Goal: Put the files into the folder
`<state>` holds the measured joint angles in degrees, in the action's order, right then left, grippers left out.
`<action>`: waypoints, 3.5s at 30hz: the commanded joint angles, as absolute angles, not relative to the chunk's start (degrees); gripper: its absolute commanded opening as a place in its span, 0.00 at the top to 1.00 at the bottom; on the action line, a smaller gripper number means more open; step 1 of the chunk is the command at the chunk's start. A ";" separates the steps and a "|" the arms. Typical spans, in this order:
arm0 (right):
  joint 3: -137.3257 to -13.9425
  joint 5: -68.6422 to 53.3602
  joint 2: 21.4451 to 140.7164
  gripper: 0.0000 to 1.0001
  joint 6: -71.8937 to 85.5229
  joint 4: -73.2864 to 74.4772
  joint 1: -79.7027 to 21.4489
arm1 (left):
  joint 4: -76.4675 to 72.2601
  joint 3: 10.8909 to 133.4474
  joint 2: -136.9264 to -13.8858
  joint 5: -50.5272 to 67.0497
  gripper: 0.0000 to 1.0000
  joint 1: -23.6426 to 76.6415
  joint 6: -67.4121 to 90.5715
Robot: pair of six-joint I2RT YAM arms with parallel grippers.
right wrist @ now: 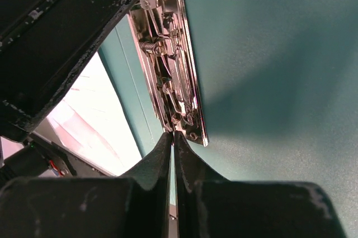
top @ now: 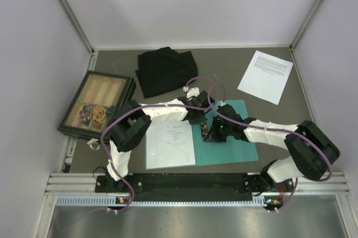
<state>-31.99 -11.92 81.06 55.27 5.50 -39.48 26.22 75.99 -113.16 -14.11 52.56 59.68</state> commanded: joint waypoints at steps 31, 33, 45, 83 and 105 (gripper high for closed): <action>-23.99 -16.08 84.29 1.00 53.00 -5.62 -35.16 | 31.12 66.62 -114.08 -10.72 1.00 50.80 45.44; -23.91 -17.48 84.11 1.00 53.43 -6.50 -34.63 | 30.85 66.62 -114.17 -10.63 1.00 50.80 45.35; -29.36 -17.58 83.05 1.00 49.40 -1.14 -34.54 | 35.77 67.76 -115.22 -11.00 1.00 50.80 52.19; -30.23 -9.62 87.09 1.00 45.79 5.70 -39.28 | 32.43 67.50 -114.96 -9.14 1.00 50.28 45.64; -20.92 -25.30 90.26 1.00 53.43 -17.56 -32.08 | 30.59 66.09 -114.35 -8.09 1.00 47.81 38.67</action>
<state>-23.99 -26.17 89.73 55.96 -23.22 -34.24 20.73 70.89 -110.10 -8.21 48.12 41.71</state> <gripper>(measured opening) 0.008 0.009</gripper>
